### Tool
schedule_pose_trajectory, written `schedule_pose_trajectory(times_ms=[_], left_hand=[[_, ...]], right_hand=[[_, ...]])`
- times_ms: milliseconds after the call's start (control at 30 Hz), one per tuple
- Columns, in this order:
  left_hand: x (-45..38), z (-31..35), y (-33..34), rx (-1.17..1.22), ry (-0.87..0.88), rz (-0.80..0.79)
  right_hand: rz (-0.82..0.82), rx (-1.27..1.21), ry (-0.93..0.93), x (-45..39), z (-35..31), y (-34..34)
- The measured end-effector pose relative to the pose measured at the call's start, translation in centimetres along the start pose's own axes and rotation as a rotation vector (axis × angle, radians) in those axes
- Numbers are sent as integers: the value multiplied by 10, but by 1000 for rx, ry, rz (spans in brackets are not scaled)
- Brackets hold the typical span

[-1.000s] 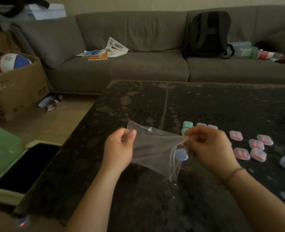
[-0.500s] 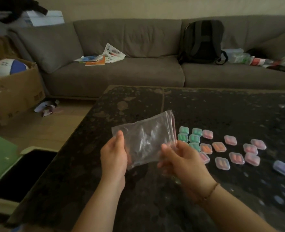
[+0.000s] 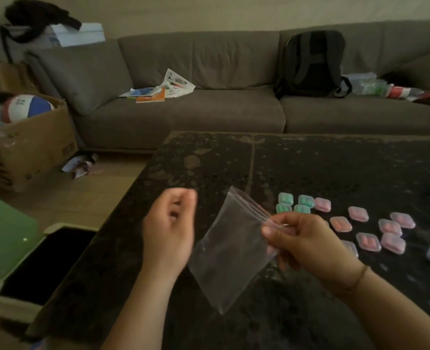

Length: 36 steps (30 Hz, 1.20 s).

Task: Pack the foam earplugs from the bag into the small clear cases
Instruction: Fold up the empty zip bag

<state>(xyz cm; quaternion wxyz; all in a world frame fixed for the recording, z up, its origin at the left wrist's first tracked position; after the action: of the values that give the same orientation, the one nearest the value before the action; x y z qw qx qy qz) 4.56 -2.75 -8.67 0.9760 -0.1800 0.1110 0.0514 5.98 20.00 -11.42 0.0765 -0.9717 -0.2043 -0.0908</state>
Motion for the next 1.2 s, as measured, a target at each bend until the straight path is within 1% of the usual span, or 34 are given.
schedule_pose_trajectory(times_ms=[67, 100, 200, 267, 333, 400, 433, 533, 633, 767, 933, 1000, 1200], left_hand=[[1, 5, 28, 6, 26, -204], [2, 4, 37, 19, 29, -249], [4, 7, 43, -5, 54, -253], [4, 6, 43, 49, 42, -274], [4, 8, 45, 57, 38, -319], [8, 11, 52, 27, 37, -390], [10, 12, 56, 22, 39, -420], [13, 14, 63, 42, 47, -481], [15, 15, 66, 61, 55, -516], [14, 14, 69, 41, 72, -525], [15, 9, 69, 43, 42, -521], [14, 9, 69, 16, 48, -524], [15, 7, 74, 3, 54, -585]], right_hand=[[-73, 13, -2, -2, 1, 8], [-99, 19, 6, -3, 2, 10], [-137, 36, 39, -3, 7, 11], [-139, 79, 54, -1, 8, 10], [-76, 184, 24, 0, 1, 6], [1, 299, -44, 1, -9, 3], [14, 307, -65, 0, -12, 5], [25, 199, -77, -3, -12, 10], [-11, 80, -36, -3, -6, 14], [-21, 230, -63, -1, -12, 17], [39, 324, -119, 1, -18, 17], [37, 360, -122, 0, -19, 18], [10, 362, -145, -1, -18, 23]])
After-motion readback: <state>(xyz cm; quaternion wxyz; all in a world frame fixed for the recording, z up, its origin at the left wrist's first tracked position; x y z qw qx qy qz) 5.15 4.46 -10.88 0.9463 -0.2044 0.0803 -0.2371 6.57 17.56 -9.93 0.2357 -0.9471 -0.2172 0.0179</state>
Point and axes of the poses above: each hand's wrist, its own x-axis away from the middle knuckle, its own y-axis out of the palm, z = x × y, the point moved 10 cm from there along -x, towards the middle knuckle, and after that the axes turned 14 degrees about -z, right-handed, at the moved point
